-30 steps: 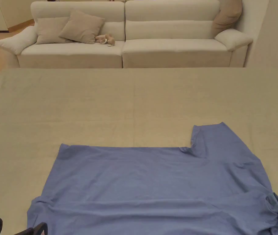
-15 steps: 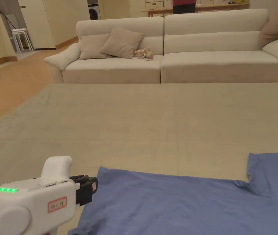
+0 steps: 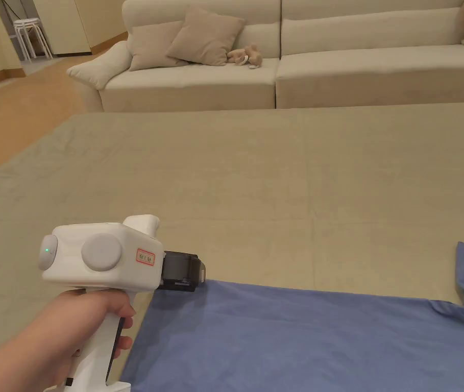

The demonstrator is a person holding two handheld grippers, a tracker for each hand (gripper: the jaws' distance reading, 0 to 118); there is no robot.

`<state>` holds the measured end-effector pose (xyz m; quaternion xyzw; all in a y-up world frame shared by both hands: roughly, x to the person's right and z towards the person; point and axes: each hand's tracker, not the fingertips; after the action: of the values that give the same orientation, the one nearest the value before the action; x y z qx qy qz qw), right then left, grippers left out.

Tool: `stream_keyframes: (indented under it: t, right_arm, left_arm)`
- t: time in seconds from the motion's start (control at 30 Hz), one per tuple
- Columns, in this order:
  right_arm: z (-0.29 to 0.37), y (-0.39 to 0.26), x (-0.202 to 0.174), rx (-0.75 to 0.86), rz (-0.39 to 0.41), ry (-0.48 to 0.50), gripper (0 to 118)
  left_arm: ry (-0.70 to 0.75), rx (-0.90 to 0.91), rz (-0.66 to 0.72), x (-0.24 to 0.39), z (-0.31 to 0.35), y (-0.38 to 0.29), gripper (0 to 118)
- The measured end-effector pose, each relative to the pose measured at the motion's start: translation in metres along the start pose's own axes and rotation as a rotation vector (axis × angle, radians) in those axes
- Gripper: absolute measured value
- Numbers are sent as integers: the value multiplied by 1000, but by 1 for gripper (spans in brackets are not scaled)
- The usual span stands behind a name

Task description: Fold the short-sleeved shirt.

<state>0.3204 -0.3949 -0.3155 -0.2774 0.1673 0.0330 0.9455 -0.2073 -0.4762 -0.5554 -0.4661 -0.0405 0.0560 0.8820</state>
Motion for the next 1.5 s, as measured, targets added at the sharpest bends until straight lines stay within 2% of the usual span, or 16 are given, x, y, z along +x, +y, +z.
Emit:
stream_keyframes:
  t: [0.1,0.13,0.2,0.27,0.6,0.73,0.8,0.87,0.93,0.97,1.17,1.27,1.3,1.33,1.4,1.5]
  right_arm:
    - [-3,1,-2,-4,-3,16,0]
    - [-3,0,-2,-6,-2,18,0]
    - [-4,-1,-4,-13,6,17,0]
    - [-5,-2,0,-22,6,18,0]
    - [-31,3,38,-93,-50,11,0]
    - [-75,22,103,-219,-116,-40,0]
    - [-104,29,139,-248,-159,-172,0]
    - [-130,31,172,-321,-252,-150,28]
    - [-151,32,186,-420,-280,-139,87]
    - [-157,32,186,-439,-265,-137,93]
    - [-189,20,183,-494,-278,-169,88]
    - [-193,16,172,-522,-238,-205,62]
    - [-190,17,168,-516,-186,-209,42]
    - [-187,18,167,-507,-169,-182,4]
    - [-178,20,160,-478,-221,-177,4]
    - [-176,19,152,-492,-182,-147,4]
  left_arm:
    - [66,-98,-13,6,-11,-6,103]
    - [63,-133,-39,9,-13,-9,86]
    - [167,-93,-152,19,-13,-20,70]
    - [97,-70,-195,24,-7,-20,7]
    - [-45,-51,-191,52,17,-37,4]
    - [-61,-25,-191,44,23,-39,4]
    - [-54,-15,-182,42,26,-37,4]
    - [-45,-21,-170,37,24,-36,4]
    - [-35,-23,-168,37,24,-37,4]
    - [-34,-26,-169,37,24,-38,4]
    - [-28,-31,-184,40,27,-39,4]
    - [-23,-30,-189,39,26,-39,4]
    - [-22,-36,-188,43,29,-39,4]
    - [-22,-38,-189,43,29,-40,4]
    - [-24,-36,-195,44,33,-43,4]
    - [-39,-30,-181,50,42,-45,4]
